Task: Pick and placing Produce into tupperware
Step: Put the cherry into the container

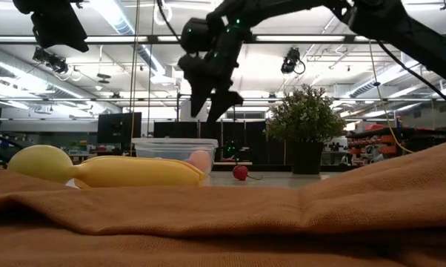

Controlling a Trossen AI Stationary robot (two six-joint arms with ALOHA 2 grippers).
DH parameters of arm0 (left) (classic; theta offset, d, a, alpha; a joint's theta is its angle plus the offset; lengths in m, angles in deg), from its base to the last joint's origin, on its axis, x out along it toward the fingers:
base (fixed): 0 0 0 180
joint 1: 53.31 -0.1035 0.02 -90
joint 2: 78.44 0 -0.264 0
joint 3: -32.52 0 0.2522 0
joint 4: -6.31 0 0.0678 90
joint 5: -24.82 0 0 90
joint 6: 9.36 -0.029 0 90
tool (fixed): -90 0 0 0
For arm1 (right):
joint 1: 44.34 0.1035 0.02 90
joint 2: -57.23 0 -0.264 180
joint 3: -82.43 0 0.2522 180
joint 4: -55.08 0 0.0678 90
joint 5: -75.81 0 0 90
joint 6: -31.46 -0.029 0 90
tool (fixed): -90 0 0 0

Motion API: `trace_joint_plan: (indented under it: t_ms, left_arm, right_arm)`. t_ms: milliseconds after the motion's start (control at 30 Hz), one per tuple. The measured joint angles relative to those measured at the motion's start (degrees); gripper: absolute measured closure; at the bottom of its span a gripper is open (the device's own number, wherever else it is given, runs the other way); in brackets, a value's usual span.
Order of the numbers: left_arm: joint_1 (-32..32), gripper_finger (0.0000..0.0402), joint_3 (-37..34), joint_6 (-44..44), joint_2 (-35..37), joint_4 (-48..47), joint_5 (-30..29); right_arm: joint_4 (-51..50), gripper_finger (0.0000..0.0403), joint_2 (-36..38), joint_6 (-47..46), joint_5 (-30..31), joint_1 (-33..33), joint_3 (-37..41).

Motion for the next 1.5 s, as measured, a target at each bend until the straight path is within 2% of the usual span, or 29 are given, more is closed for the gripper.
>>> trace_joint_plan:
  t_ms: [200,400,733,1100,1267,1500]
  left_arm:
    - [0.0,0.0268,0.0,-0.02,0.0,0.0,0.0]
    - [0.01,0.0264,0.01,-0.01,0.0,-0.08,0.0]
    - [0.02,0.027,0.02,0.02,0.0,-0.62,0.0]
    - [0.0,0.0263,0.02,0.02,0.02,-1.07,0.0]
    - [0.02,0.0268,0.01,0.02,0.0,-1.36,0.0]
    - [-0.06,0.0263,0.02,-2.15,0.02,-1.51,-0.19]
  right_arm:
    - [-9.16,0.0135,1.58,5.37,2.34,3.17,-0.02]
    - [-8.9,0.0135,1.61,8.0,3.23,6.36,0.0]
    - [-8.69,0.0136,1.61,7.3,1.92,9.19,0.05]
    - [-8.74,0.0136,1.88,7.47,1.72,11.74,6.69]
    - [-2.03,0.0139,10.23,6.81,1.77,11.65,17.31]
    - [17.16,0.0159,29.72,-0.03,2.0,8.87,43.99]
